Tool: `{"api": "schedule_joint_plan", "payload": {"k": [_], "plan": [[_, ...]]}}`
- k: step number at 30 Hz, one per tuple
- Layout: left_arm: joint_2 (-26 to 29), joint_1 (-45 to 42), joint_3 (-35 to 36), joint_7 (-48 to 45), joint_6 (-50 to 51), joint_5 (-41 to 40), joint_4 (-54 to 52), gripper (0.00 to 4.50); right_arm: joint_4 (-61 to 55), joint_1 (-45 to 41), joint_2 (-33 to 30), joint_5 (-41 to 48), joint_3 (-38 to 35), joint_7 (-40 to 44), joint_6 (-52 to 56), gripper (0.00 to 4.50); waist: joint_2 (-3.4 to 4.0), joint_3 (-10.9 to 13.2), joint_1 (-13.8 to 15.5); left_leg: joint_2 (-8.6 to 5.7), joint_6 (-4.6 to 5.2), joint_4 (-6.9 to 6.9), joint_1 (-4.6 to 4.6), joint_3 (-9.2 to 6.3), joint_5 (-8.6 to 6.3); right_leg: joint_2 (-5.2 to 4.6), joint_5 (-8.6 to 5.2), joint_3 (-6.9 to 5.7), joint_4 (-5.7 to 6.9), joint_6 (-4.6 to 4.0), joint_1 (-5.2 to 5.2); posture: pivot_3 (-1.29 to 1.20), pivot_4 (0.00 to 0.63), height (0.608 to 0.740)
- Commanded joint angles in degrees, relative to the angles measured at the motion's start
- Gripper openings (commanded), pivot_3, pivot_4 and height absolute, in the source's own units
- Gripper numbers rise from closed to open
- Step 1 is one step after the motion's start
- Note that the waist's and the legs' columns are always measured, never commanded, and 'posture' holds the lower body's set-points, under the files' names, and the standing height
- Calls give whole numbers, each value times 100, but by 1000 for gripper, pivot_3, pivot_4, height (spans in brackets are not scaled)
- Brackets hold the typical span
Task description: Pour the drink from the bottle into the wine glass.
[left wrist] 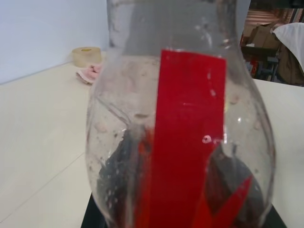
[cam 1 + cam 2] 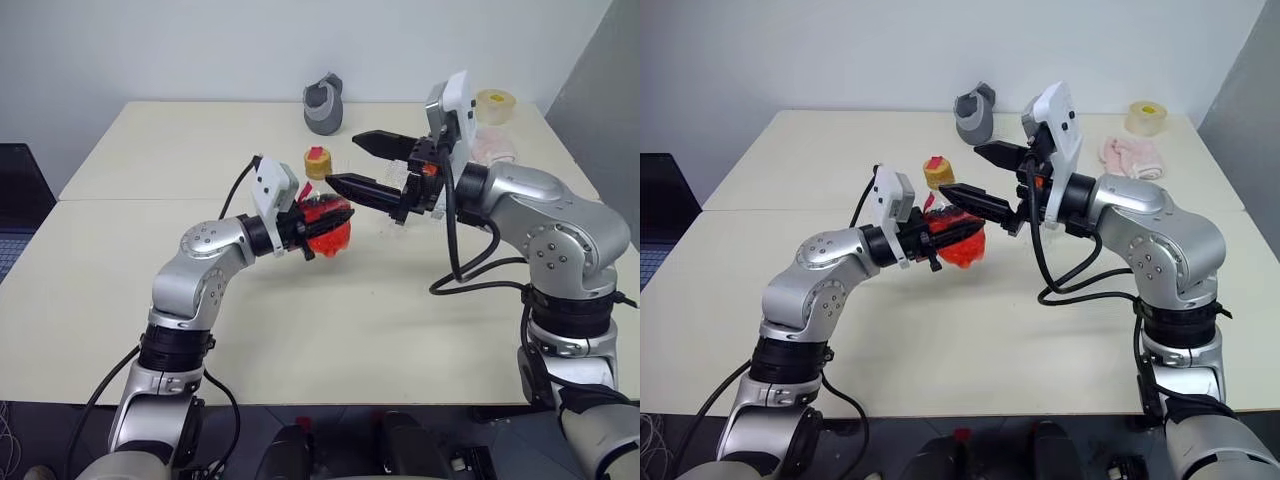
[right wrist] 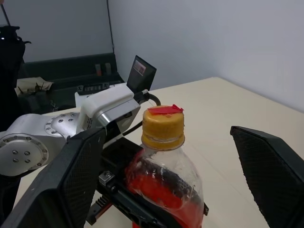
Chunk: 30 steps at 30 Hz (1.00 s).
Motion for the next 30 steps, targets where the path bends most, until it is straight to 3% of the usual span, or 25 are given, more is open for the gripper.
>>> {"api": "schedule_joint_plan", "payload": {"k": [1,17,21,30], "plan": [[-37,-154,60,-30,-169,-68,-118,1240,51,-104,233,-98,121,-132,-342,4462,0,0,-1,0,0,0,0,0,0,0,0,0,0,0,0,0,150,740],[-134,-197,-23,-91,-159,-60,-127,1240,1208,-465,827,-953,379,-322,-1403,4462,0,0,-1,-1,-4,0,0,-1,2,1,0,1,0,0,-1,0,150,740],[-113,-174,-6,-88,-155,-63,-142,1240,1100,-386,710,-945,356,-247,-1346,4462,0,0,-1,-1,-4,0,0,-2,2,1,0,1,0,0,-1,0,150,740],[-43,-189,40,-66,-170,-68,-118,1240,603,57,-296,-684,24,59,-904,4462,0,0,5,-3,-2,0,-1,-1,1,0,0,1,-5,0,0,0,150,740]]}}
